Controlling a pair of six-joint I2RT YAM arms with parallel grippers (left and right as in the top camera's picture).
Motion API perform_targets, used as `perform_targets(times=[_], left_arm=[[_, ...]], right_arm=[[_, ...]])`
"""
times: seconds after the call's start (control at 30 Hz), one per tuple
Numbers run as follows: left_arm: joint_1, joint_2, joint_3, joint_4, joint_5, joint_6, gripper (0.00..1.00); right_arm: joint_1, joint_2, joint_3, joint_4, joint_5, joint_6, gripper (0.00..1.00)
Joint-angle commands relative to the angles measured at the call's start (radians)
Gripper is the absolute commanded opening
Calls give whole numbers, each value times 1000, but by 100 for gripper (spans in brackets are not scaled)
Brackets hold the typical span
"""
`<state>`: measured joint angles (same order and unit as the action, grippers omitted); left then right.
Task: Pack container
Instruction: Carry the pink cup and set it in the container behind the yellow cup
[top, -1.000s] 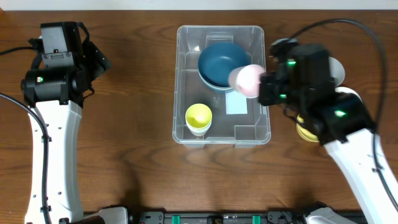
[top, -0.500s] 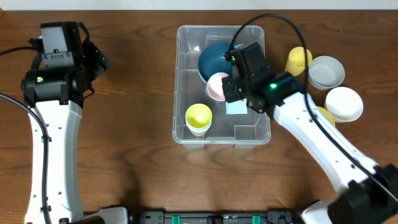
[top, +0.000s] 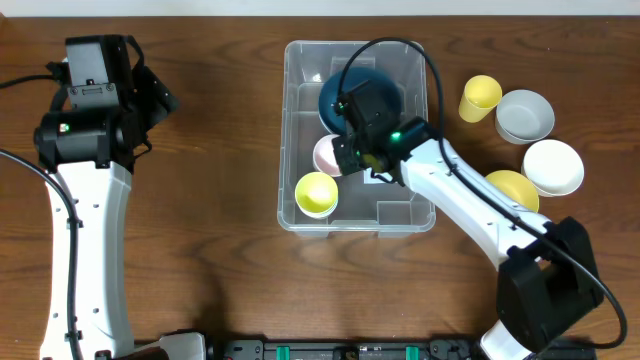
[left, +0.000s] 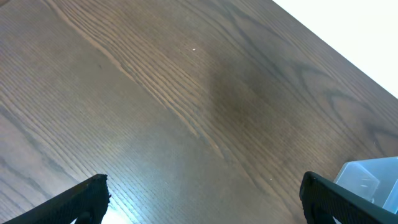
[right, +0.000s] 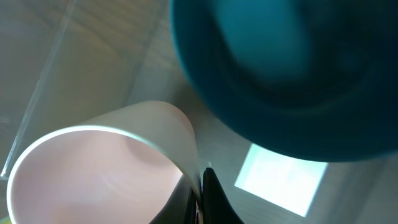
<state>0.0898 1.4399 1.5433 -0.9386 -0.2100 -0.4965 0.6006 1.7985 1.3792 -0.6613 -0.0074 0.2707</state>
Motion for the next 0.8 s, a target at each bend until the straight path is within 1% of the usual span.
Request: perform_targets(times=[0.0, 0.07, 0.1, 0.2, 0.23, 0.3, 0.37, 0.47, 0.6, 0.77], left_arm=[[2, -2, 15, -3, -11, 6, 98], [2, -2, 15, -3, -11, 6, 98], [2, -2, 14, -3, -11, 6, 98], [2, -2, 15, -3, -11, 6, 98], [2, -2, 15, -3, -11, 6, 98], [2, -2, 15, -3, -11, 6, 98], [2, -2, 15, -3, -11, 6, 98], [2, -2, 15, -3, -11, 6, 98], [2, -2, 15, -3, -11, 6, 98], [2, -2, 15, -3, -11, 6, 98]], right_arm=[[18, 16, 8, 5, -4, 14, 1], [19, 21, 8, 4, -4, 13, 1], [19, 22, 8, 4, -4, 13, 3], [19, 22, 8, 9, -4, 13, 20], [19, 22, 8, 12, -5, 13, 22], [19, 22, 8, 17, -5, 13, 33], [19, 21, 8, 24, -5, 11, 41], [18, 17, 9, 37, -4, -23, 45], [11, -19, 15, 39, -4, -25, 46], [-31, -143, 21, 14, 11, -10, 46]])
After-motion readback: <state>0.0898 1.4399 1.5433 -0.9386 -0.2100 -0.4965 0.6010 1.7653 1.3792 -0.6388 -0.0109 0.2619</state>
